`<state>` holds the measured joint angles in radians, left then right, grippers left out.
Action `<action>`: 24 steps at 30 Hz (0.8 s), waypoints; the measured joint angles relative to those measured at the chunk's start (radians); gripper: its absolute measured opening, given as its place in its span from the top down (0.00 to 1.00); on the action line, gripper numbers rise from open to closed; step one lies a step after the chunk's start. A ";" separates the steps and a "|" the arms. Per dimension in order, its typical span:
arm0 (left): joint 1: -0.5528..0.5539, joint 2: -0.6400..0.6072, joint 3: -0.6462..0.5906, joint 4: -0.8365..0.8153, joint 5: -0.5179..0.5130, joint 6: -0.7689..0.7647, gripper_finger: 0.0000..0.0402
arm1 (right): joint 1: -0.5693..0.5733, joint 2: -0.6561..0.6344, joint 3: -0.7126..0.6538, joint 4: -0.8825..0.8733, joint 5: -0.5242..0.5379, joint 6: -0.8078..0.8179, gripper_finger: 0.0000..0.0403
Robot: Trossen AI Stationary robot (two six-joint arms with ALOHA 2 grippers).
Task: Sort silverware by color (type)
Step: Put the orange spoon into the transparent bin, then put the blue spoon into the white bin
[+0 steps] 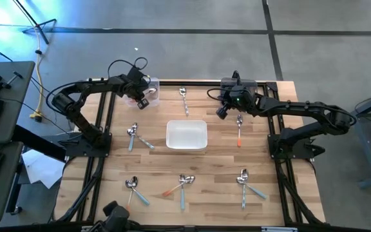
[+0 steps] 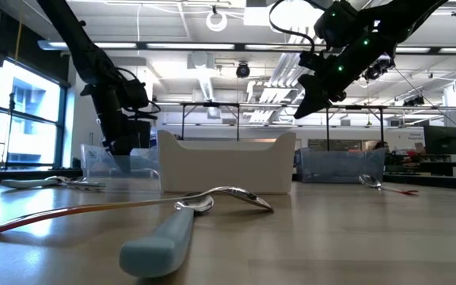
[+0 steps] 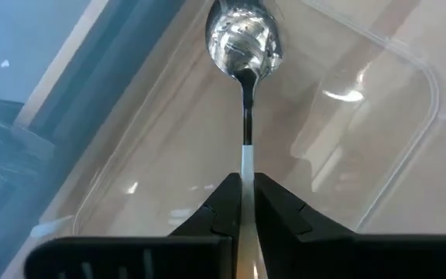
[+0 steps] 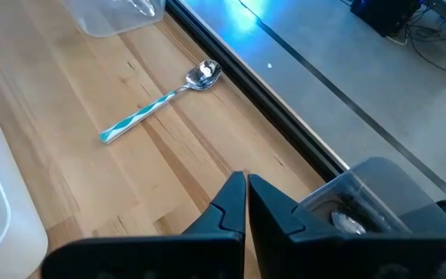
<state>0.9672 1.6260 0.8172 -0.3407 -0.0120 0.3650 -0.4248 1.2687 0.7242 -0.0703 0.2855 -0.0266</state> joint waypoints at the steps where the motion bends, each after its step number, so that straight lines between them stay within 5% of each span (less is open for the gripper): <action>1: 0.000 0.000 0.000 0.000 0.000 -0.008 0.92 | 0.000 0.000 0.000 0.000 0.000 0.000 1.00; 13: -0.003 -0.026 0.001 -0.020 -0.035 -0.023 0.76 | 0.000 0.000 0.000 -0.001 0.000 0.000 1.00; 24: -0.073 -0.143 0.006 -0.019 -0.128 -0.023 0.85 | 0.000 0.000 0.000 -0.001 0.000 0.000 1.00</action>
<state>0.8942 1.4829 0.8234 -0.3594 -0.1397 0.3420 -0.4244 1.2686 0.7242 -0.0711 0.2852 -0.0265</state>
